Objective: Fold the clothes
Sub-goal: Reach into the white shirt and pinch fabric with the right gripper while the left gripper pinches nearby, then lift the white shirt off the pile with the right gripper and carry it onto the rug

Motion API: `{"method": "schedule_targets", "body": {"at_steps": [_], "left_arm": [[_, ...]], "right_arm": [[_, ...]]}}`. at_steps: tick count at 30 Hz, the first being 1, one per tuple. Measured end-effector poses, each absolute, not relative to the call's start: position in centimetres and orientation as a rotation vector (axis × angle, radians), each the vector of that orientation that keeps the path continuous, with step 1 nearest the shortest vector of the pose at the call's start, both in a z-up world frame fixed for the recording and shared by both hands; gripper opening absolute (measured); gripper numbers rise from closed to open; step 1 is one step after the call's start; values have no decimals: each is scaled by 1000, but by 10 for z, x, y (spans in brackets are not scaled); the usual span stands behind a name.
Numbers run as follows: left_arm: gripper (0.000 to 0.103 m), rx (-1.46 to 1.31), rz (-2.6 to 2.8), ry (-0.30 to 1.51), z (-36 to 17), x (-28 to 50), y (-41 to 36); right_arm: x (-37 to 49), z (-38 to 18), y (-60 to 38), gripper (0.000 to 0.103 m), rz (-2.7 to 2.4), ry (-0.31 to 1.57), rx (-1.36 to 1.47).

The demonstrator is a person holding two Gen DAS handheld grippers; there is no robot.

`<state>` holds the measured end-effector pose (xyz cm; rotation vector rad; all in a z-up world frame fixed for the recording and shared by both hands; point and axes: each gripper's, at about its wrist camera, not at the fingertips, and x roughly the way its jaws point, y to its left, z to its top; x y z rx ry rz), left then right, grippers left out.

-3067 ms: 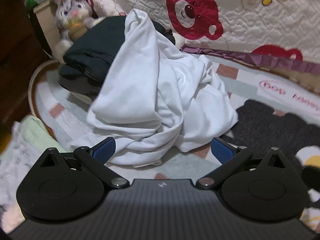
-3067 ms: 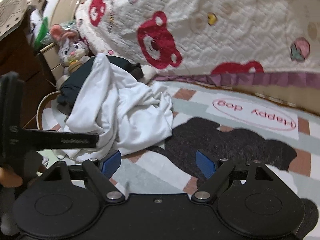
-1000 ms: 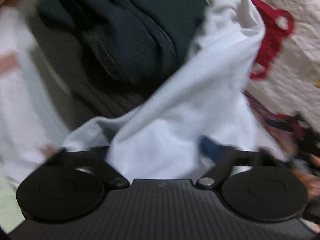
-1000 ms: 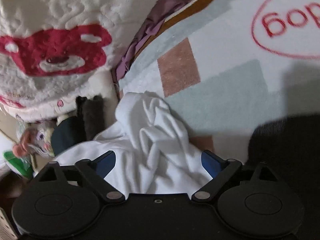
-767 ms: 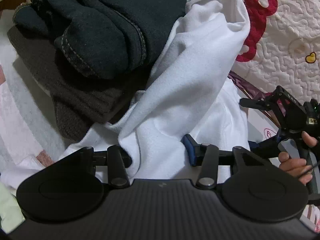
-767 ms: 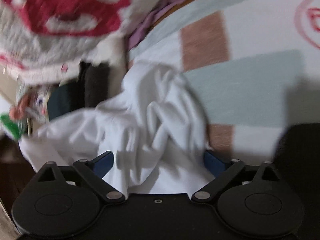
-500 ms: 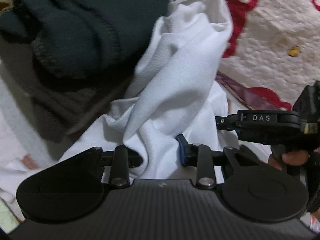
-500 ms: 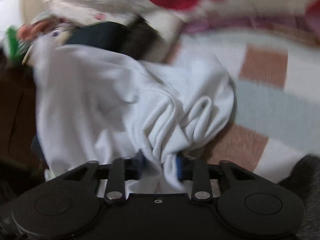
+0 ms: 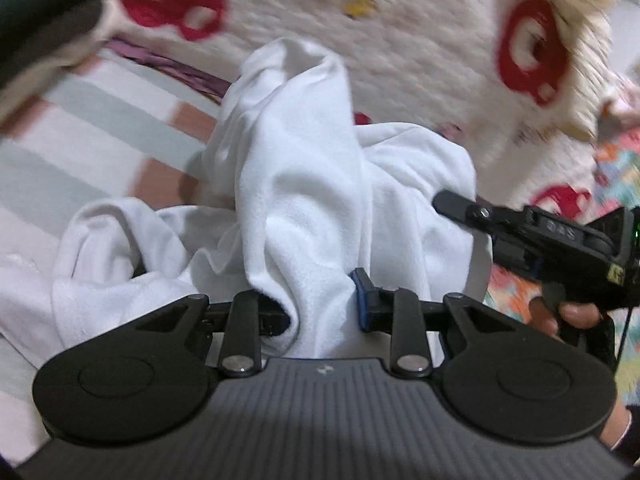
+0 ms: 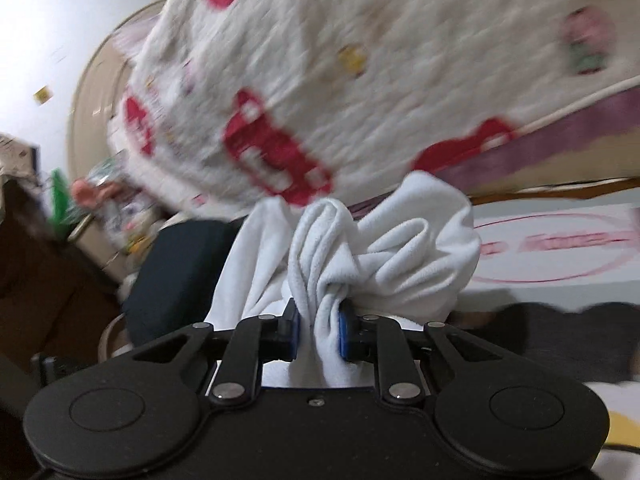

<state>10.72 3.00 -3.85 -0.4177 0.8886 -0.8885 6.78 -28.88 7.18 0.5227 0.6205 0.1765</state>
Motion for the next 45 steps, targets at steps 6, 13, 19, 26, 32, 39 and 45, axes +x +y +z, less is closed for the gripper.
{"method": "schedule_targets", "body": {"at_steps": [6, 13, 19, 26, 32, 39, 45], "left_arm": [[23, -352, -957, 857, -28, 76, -21], [23, -317, -914, 903, -34, 37, -56], [22, -469, -931, 1061, -50, 43, -58], [8, -471, -977, 1059, -61, 31, -69], [4, -292, -1033, 906, -48, 20, -82], [4, -426, -925, 976, -75, 50, -66], [4, -468, -1019, 964, -76, 50, -71]], "right_arm": [[45, 105, -299, 20, 65, 584, 266], [46, 113, -331, 31, -136, 802, -239], [65, 143, -366, 41, -142, 1045, -346], [79, 122, -349, 61, 124, 1227, 20], [77, 69, -342, 61, 318, 1172, 257], [90, 50, -333, 62, 295, 1100, 298], [101, 48, -311, 66, 321, 1080, 313]]}}
